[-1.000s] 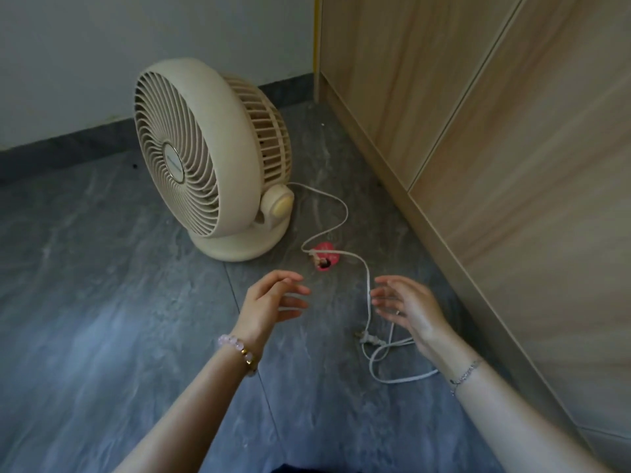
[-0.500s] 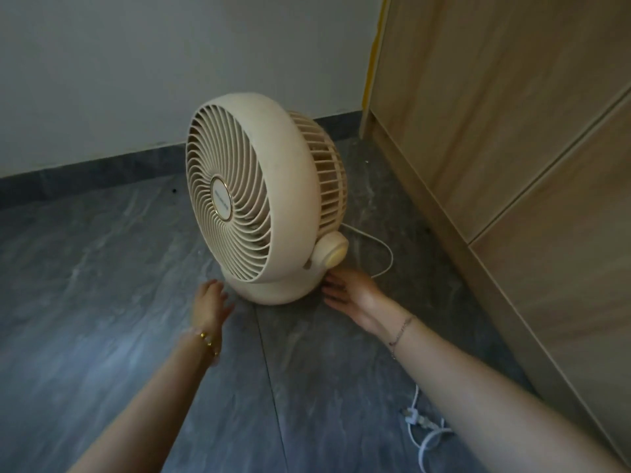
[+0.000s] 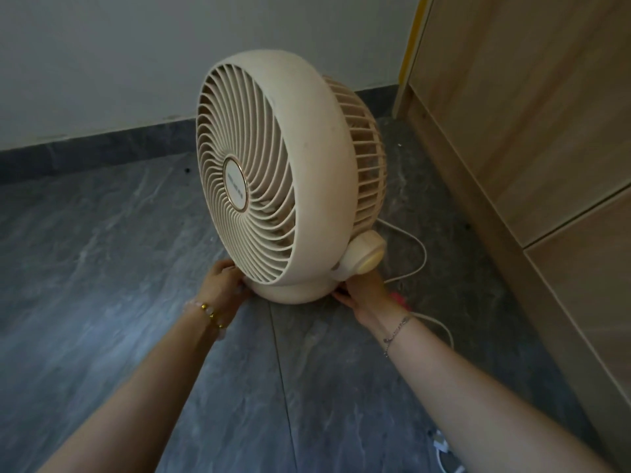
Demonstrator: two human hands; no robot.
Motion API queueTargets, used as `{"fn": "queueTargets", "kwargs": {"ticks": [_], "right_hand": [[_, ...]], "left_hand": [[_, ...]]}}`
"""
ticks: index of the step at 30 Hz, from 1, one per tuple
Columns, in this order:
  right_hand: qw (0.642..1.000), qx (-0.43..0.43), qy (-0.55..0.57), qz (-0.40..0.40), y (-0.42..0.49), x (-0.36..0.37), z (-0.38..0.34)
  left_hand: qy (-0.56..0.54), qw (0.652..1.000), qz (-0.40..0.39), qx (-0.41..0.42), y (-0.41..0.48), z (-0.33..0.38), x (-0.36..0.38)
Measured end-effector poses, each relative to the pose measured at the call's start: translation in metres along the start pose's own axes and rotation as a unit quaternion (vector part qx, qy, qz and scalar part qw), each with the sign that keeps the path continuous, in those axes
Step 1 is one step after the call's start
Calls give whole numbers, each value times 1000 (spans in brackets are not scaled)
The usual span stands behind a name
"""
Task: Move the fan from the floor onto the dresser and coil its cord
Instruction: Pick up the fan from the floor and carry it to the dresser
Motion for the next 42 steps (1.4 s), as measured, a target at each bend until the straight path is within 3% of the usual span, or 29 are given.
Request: {"fn": "queueTargets", "kwargs": {"ticks": [6, 10, 16, 20, 31, 35, 42], "right_hand": [[999, 11, -4, -34, 5, -8, 0], [994, 17, 67, -84, 3, -9, -4], [987, -15, 152, -46, -14, -8, -3], [984, -21, 178, -21, -63, -4, -35], [989, -71, 127, 11, -394, 89, -294], [990, -86, 109, -3, -521, 136, -392], [984, -137, 106, -50, -657, 195, -501]], "left_hand": [[-85, 996, -9, -28, -6, -11, 4], [-98, 995, -10, -28, -10, 0, 10], [-113, 993, 25, -5, -30, 22, 12], [-95, 995, 8, 34, -72, 69, 28], [-123, 987, -86, 63, -372, 340, 99], [-110, 987, -88, 74, -496, 447, 119], [-163, 975, -68, 135, -642, 561, 142]]}}
Point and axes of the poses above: each hand's wrist, its own y-axis towards the middle knuckle, its own x-axis out of the palm, z = x × y, the point moved 6 cm from there along y, towards the middle knuckle, and after that the axes turned 12 degrees about -z, right-handed, at the moved point
